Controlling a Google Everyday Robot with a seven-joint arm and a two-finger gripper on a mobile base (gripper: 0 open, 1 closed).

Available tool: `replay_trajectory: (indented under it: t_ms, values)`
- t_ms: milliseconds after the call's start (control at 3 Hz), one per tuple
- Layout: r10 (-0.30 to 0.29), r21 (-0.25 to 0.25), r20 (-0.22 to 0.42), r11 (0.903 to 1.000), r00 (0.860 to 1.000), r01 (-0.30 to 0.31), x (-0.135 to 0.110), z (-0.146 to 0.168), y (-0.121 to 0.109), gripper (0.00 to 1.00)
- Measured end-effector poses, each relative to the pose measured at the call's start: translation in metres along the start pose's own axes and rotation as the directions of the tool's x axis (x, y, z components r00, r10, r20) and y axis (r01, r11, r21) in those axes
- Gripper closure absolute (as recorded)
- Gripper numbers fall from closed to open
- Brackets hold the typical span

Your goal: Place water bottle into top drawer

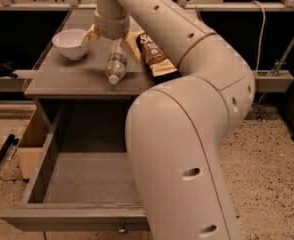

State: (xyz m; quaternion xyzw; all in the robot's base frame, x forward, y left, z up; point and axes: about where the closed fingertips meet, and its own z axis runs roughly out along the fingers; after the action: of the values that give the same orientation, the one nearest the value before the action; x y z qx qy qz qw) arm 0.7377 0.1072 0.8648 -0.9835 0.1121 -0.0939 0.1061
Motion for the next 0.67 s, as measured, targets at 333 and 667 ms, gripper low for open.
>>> replay_trajectory:
  t_ms: [333,667]
  values:
    - [0.022,0.042,-0.026,0.9989,0.999,-0.021,0.0113,0.0025,-0.0009,0.0]
    - [0.022,0.042,-0.026,0.9989,0.999,-0.021,0.0113,0.0025,-0.0009,0.0]
